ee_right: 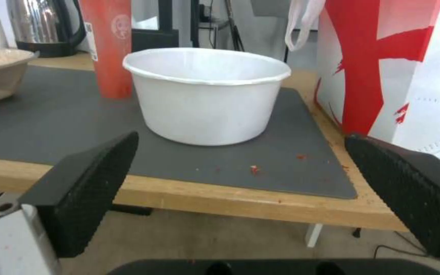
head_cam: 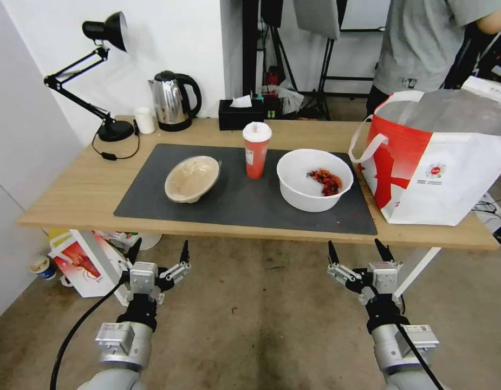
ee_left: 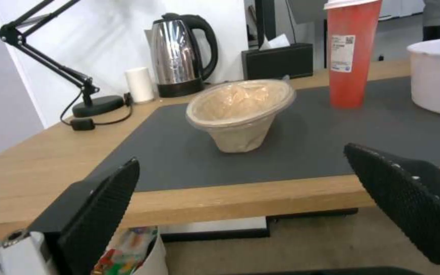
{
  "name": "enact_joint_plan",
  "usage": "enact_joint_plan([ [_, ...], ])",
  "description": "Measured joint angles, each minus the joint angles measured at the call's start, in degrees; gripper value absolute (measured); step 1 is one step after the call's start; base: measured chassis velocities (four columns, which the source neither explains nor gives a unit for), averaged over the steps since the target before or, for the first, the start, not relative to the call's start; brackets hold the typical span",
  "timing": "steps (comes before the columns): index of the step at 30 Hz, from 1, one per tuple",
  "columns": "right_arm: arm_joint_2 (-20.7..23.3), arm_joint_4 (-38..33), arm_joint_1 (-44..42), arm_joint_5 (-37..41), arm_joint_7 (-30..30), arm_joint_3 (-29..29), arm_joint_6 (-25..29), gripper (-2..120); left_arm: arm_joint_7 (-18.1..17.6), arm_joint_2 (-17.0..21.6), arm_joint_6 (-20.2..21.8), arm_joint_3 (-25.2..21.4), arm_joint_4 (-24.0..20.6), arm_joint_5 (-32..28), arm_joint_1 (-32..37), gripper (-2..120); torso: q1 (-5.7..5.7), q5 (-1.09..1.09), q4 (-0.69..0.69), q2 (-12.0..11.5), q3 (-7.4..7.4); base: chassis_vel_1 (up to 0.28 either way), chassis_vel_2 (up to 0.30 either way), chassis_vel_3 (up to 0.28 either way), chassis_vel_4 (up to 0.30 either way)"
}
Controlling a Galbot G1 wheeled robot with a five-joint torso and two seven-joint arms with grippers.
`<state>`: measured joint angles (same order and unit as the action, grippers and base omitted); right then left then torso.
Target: Pick up the trash from the table and place it into the takeout bag.
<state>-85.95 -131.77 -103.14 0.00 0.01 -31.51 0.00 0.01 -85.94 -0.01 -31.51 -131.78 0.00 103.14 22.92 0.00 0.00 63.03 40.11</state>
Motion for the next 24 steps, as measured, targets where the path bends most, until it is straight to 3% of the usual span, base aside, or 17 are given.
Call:
enact_joint_plan([
  [24, 0.00, 0.00, 0.00, 0.00, 0.00, 0.00, 0.00, 100, 0.00, 0.00, 0.00, 0.00, 0.00, 0.00, 0.00, 100, 0.00, 0.00, 0.00, 0.00, 0.00, 0.000, 0.000, 0.000, 0.000],
])
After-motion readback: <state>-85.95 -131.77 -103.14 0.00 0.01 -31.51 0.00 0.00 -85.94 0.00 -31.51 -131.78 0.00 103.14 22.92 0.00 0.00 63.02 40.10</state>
